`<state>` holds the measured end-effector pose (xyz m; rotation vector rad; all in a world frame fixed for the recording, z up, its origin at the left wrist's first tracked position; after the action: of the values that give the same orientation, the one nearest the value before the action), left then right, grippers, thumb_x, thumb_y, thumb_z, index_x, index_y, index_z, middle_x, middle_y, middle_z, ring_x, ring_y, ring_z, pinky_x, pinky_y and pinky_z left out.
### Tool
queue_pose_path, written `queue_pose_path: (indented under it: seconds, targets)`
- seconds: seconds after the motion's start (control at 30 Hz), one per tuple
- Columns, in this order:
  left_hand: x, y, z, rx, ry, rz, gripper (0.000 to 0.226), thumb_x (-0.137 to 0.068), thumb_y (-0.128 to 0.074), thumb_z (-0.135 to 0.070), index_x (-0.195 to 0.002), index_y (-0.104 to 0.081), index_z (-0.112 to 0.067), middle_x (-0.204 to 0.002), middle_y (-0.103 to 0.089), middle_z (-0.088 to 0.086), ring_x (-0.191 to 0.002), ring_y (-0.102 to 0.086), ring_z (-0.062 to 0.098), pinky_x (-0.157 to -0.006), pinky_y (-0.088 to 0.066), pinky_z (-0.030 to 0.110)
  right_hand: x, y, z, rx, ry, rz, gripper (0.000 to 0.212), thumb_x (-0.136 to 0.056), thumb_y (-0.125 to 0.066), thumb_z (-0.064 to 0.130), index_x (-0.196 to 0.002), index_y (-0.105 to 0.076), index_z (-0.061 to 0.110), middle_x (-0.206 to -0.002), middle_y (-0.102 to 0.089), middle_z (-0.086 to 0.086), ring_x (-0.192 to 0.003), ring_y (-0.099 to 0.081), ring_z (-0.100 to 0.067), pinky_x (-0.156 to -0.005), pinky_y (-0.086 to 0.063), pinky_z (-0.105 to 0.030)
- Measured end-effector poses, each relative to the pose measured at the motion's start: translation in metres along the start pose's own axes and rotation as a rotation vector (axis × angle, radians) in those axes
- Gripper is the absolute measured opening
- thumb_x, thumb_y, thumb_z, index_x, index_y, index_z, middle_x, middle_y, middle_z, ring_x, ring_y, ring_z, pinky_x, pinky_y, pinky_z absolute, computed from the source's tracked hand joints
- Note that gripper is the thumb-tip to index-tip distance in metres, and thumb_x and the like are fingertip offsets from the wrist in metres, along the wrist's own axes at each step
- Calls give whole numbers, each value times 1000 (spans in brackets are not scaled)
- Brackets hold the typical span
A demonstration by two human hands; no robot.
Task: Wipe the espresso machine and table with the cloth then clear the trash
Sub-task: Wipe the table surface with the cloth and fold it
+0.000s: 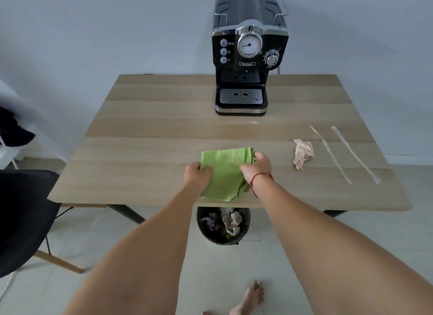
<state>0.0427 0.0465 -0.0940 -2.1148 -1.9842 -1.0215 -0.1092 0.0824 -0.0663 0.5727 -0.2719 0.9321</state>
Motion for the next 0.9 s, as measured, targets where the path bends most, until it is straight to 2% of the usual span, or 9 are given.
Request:
queue_pose_path:
  seconds: [0.03, 0.07, 0.1, 0.17, 0.23, 0.37, 0.5, 0.7, 0.9]
  targets:
    - [-4, -2, -4, -49, -21, -15, 32, -95, -54, -18, -123, -57, -3, -91, -62, 4, -77, -59, 18, -67, -51, 30, -6, 1, 1, 35, 33, -19, 51, -81, -51, -13, -126, -52, 9, -116, -60, -7, -98, -60, -23, -74, -49, -28]
    - [-8, -4, -6, -114, -43, -15, 43, -94, -55, -18, -134, -47, -4, -102, -61, 6, -84, -59, 17, -71, -51, 30, -11, 0, 2, 108, 82, -29, 56, -80, -49, -16, -130, -49, 10, -127, -56, -9, -108, -59, -25, -83, -51, -30]
    - [-13, -5, -6, -220, -74, -6, 58, -93, -58, -20, -144, -33, -7, -124, -54, 10, -102, -57, 22, -85, -51, 33, -14, -2, 3, 219, 147, -23, 61, -80, -47, -18, -134, -46, 11, -134, -51, -10, -117, -55, -27, -92, -50, -32]
    - [-20, -10, -5, -521, -193, 22, 84, -90, -63, -26, -153, -8, -13, -156, -21, 12, -141, -28, 30, -114, -30, 41, -21, -7, -1, 504, 297, 41, 69, -80, -45, -19, -141, -38, 14, -146, -38, -11, -131, -43, -27, -105, -43, -37]
    - [-19, -20, 1, -756, -339, 106, 87, -90, -61, -31, -154, -4, -16, -162, -1, 9, -149, -5, 27, -120, -13, 41, -24, -13, -11, 727, 387, 159, 75, -81, -44, -19, -146, -30, 16, -155, -23, -10, -141, -28, -27, -113, -34, -40]
    - [-24, -33, 12, -916, -374, 225, 74, -98, -44, -38, -154, 1, -19, -161, 12, 5, -149, 10, 23, -120, -2, 41, -32, -21, -28, 884, 307, 424, 73, -86, -53, -6, -149, -25, 16, -161, 1, -3, -148, -13, -25, -117, -28, -38]
    - [-37, -35, 1, -998, -336, 235, 72, -101, -37, -40, -154, 7, -17, -160, 17, 6, -148, 13, 21, -119, 3, 38, -47, -27, -20, 911, 305, 422, 75, -86, -55, -1, -150, -21, 17, -161, 6, 0, -148, -14, -24, -115, -31, -41]
    - [-56, -38, -12, -1010, -295, 235, 73, -100, -39, -39, -154, 5, -15, -160, 16, 8, -148, 12, 22, -120, 2, 40, -64, -32, -4, 919, 296, 437, 78, -83, -54, -8, -150, -22, 16, -161, 2, -1, -148, -13, -23, -116, -29, -40]
    - [-35, -44, -43, -918, -480, 63, 59, -101, -39, -30, -153, -17, -14, -162, -7, 10, -150, 1, 22, -121, -4, 39, -63, 21, 5, 833, 334, 355, 60, -88, -55, 7, -144, -35, 14, -153, -31, -4, -137, -37, -26, -112, -35, -41]
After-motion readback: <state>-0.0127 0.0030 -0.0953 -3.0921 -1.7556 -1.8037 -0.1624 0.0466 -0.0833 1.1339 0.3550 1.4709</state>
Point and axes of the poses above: each hand's wrist, its own x-axis away from the middle knuckle, its own y-axis out of the back of the hand, z = x × y, the point moved 2 cm from there along -x, towards the middle knuckle
